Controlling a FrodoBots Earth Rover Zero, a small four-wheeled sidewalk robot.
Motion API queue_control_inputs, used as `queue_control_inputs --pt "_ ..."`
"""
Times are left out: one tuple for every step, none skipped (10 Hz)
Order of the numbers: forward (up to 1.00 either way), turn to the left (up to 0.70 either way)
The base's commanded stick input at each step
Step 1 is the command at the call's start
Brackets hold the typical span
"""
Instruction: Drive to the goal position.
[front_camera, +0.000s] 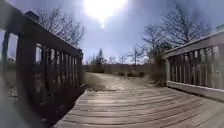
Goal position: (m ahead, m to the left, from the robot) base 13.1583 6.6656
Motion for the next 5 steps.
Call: queue_control_inputs --pt "0.5 0.0" --pt "0.5 0.0" --pt "0.5 0.0" --pt "0.5 -0.14" --pt "0.5 -0.37"
